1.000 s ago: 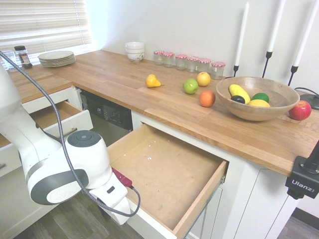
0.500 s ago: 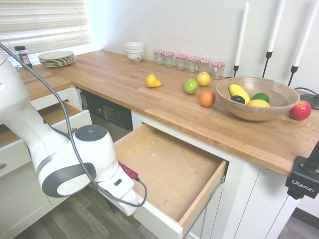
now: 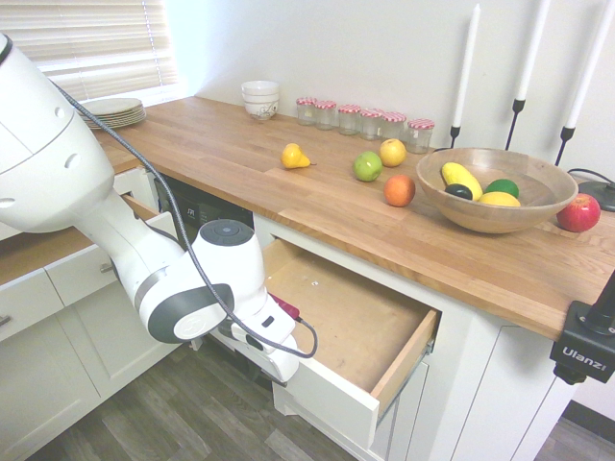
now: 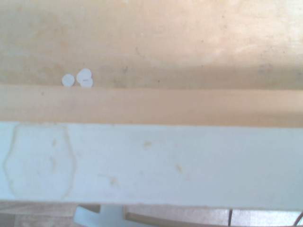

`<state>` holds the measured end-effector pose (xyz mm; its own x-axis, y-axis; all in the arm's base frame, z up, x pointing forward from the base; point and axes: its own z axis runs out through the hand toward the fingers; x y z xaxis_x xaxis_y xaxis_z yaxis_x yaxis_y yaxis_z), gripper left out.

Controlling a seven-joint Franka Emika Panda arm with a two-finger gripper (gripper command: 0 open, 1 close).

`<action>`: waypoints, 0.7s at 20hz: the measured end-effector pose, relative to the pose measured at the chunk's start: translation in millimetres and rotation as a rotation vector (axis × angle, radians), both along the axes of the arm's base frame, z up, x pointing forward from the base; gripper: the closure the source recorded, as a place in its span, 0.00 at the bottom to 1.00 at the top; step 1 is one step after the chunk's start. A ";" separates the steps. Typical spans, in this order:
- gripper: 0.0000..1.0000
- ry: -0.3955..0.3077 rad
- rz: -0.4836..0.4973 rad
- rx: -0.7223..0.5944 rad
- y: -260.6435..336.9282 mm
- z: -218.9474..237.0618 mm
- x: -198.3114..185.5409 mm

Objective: Close the drawer

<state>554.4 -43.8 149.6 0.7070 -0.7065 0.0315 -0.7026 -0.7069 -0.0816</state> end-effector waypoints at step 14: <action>1.00 -0.022 -0.005 -0.007 7.9 -0.1 105.7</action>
<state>660.2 -35.9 149.5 0.7026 -0.7097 0.0520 -0.7042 -0.7040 -0.0925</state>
